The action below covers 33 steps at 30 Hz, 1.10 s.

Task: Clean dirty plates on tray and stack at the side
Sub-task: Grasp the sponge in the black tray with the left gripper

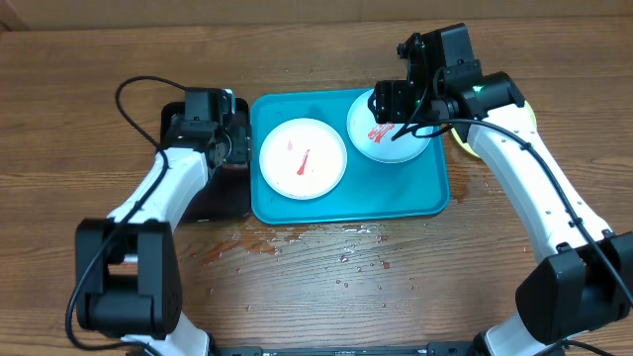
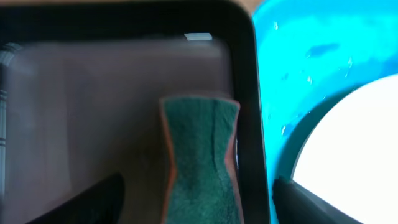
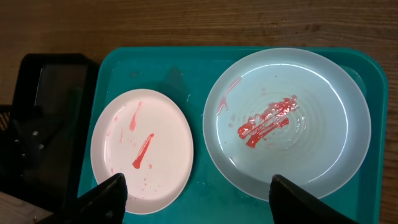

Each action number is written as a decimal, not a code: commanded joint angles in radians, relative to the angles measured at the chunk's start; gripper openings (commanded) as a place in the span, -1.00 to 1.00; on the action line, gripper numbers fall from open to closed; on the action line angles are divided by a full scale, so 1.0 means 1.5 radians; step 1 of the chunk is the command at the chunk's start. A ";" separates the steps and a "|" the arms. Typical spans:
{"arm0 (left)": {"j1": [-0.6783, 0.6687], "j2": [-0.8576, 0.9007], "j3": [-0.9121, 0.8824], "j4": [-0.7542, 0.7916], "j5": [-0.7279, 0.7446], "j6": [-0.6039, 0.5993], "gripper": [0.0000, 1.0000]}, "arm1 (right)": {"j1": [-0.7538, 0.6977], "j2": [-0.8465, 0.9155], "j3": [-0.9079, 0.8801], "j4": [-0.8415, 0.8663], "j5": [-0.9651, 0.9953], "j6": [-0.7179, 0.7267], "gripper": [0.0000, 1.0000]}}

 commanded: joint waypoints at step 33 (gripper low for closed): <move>0.076 0.013 0.039 -0.042 0.073 0.005 0.90 | -0.001 -0.009 0.012 0.001 0.002 -0.005 0.55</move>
